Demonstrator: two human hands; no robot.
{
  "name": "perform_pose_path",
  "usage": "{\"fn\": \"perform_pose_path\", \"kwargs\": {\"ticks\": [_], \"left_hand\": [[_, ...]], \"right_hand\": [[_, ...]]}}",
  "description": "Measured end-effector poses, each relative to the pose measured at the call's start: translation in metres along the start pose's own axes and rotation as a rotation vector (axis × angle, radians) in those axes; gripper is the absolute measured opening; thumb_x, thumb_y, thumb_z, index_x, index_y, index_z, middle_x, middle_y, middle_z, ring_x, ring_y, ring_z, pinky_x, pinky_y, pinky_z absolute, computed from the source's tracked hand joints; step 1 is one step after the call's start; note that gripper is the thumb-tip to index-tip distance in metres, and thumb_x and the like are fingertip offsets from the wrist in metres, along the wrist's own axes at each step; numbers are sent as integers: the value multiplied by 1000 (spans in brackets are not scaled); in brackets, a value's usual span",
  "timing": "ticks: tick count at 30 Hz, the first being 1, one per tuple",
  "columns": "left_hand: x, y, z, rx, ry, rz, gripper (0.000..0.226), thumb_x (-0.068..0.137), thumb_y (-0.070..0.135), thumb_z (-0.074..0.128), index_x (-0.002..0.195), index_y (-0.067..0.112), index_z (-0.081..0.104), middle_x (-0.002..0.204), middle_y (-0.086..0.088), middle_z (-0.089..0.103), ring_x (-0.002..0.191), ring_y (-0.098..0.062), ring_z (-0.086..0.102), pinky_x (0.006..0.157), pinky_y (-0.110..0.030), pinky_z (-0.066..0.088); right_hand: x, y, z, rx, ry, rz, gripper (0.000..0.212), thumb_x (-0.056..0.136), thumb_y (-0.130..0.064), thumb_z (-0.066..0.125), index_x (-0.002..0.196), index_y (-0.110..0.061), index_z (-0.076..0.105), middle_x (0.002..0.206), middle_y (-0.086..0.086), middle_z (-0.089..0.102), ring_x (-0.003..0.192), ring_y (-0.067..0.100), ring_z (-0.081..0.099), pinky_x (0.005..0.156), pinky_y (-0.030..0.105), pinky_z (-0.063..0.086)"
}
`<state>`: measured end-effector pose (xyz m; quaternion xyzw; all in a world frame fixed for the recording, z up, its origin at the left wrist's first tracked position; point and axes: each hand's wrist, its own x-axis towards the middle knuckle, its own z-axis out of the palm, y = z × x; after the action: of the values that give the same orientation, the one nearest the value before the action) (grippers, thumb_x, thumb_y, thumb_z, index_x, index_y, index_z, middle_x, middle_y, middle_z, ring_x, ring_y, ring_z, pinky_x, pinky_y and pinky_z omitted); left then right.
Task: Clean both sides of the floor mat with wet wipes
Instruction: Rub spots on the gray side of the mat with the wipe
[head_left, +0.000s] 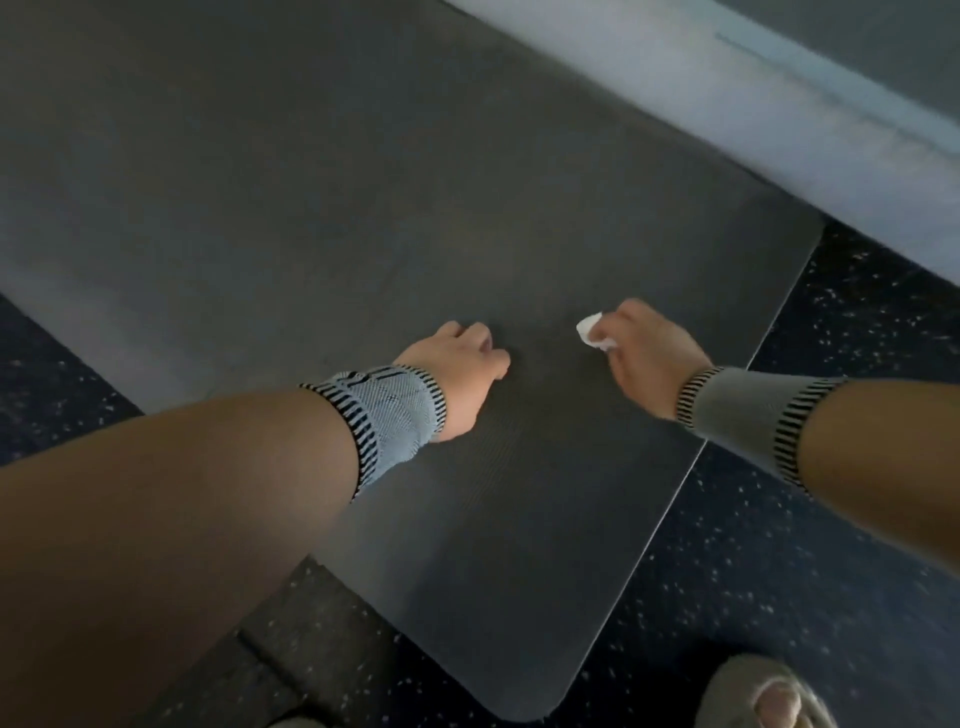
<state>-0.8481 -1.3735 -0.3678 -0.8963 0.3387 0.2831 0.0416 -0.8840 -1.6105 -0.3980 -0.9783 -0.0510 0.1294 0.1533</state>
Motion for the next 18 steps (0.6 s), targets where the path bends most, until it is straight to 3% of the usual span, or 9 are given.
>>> {"fn": "perform_pose_path", "kwargs": {"ticks": [2,6,7,9,11,12,13,16,18], "left_hand": [[7,6,-7,45,-14,-19,39,90,15,60,125,24,47,127,0,38,113,-21,40,91,-34,47],[16,11,-10,27,-4,-61,26,88,17,61,111,23,52,118,-1,42,107,-21,42,89,-36,47],[17,11,-10,21,-15,-70,23,89,18,60,110,24,52,118,0,43,107,-21,42,90,-37,47],[20,9,-13,18,-51,-81,21,91,24,59,111,25,53,121,0,44,111,-22,44,92,-37,45],[23,6,-19,29,-98,-72,30,92,29,57,122,26,51,127,1,44,115,-21,47,92,-36,42],[25,4,-23,45,-116,-63,37,92,30,57,129,26,49,130,1,43,117,-21,48,93,-36,42],[27,2,-28,61,-125,-54,44,92,31,57,135,26,46,134,1,42,120,-22,48,97,-37,42],[38,-1,-43,91,-125,-70,64,90,32,61,147,26,34,150,2,30,133,-23,37,108,-40,37],[46,1,-49,79,-141,-120,76,89,33,63,152,26,22,159,4,13,142,-26,25,113,-44,32]], "right_hand": [[-5,-3,3,-1,-57,-105,40,85,0,51,119,-20,61,115,7,51,103,29,55,86,28,39],[-33,-35,20,26,-321,-566,39,84,-4,55,115,-30,55,109,-3,47,99,21,52,83,29,43],[-24,-26,15,8,-293,-551,38,86,-5,55,115,-29,56,109,-2,48,98,22,52,83,28,42],[5,2,5,1,-141,-322,39,88,-4,52,119,-27,58,111,3,49,101,25,54,85,27,40],[21,21,-2,9,-1,-82,41,87,-2,50,121,-22,57,112,6,48,100,28,54,83,29,41],[21,19,0,9,14,-64,40,86,-1,50,120,-20,57,112,7,48,100,29,54,81,30,42],[15,9,3,30,-10,-101,40,84,-1,52,118,-20,58,112,7,48,100,29,54,81,30,42],[-17,-29,19,103,-198,-493,36,80,-3,58,109,-24,61,105,-1,51,94,20,51,78,27,40],[-3,-17,11,127,-222,-501,24,84,-12,59,101,-28,62,99,-6,53,89,13,49,73,19,35]]}}
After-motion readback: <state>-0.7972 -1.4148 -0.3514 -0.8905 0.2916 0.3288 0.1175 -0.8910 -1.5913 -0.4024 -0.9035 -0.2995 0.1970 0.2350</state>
